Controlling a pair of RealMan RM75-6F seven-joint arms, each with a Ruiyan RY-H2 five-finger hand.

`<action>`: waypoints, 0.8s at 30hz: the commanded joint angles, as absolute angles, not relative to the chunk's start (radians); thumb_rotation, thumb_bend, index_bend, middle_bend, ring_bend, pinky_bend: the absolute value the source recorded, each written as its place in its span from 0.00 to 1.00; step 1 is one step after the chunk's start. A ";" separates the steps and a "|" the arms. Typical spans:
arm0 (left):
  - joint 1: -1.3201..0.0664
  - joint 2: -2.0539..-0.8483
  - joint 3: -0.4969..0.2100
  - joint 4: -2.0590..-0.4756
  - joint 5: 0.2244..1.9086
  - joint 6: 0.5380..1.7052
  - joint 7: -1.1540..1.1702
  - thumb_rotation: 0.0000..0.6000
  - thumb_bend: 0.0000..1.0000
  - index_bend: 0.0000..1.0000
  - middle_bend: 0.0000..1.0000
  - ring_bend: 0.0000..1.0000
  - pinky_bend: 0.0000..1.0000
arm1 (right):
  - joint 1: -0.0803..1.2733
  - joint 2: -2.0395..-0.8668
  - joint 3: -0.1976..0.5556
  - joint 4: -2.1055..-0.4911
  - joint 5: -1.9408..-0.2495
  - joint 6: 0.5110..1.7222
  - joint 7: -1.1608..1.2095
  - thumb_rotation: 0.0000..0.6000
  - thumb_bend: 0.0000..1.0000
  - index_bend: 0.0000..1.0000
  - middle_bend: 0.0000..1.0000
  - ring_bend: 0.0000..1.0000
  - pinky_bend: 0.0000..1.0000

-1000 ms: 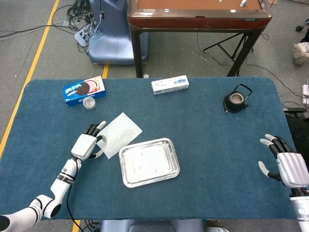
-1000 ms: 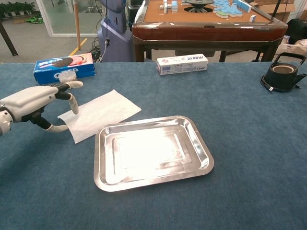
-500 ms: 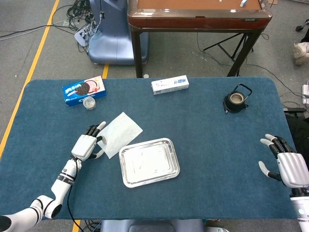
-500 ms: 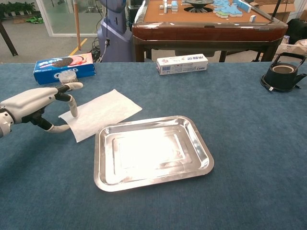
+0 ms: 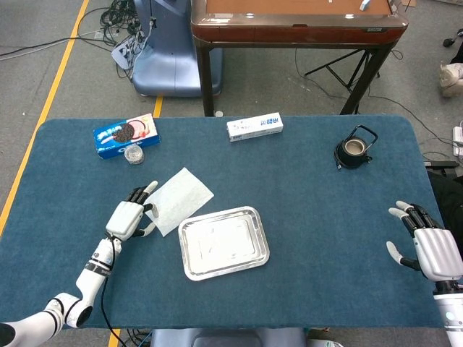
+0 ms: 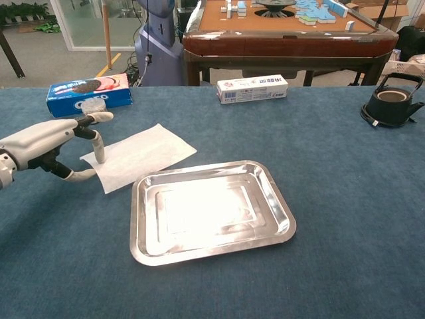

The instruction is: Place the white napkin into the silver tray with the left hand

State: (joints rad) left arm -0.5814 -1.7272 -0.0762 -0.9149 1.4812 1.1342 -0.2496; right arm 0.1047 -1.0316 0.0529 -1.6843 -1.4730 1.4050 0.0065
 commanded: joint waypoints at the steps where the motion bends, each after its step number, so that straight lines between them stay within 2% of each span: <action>1: -0.582 -1.728 -0.077 -0.916 1.481 1.134 -0.253 1.00 0.34 0.52 0.00 0.00 0.06 | 0.104 -1.031 0.053 -1.685 -1.473 1.407 0.008 1.00 0.34 0.22 0.17 0.11 0.31; 14: -0.579 -1.730 -0.077 -0.919 1.478 1.132 -0.287 1.00 0.40 0.53 0.00 0.00 0.06 | 0.105 -1.030 0.054 -1.683 -1.472 1.405 0.012 1.00 0.34 0.23 0.17 0.11 0.31; 24: -0.569 -1.707 -0.083 -0.956 1.495 1.185 -0.321 1.00 0.43 0.54 0.00 0.00 0.07 | 0.106 -1.031 0.055 -1.682 -1.470 1.401 0.012 1.00 0.34 0.22 0.17 0.11 0.31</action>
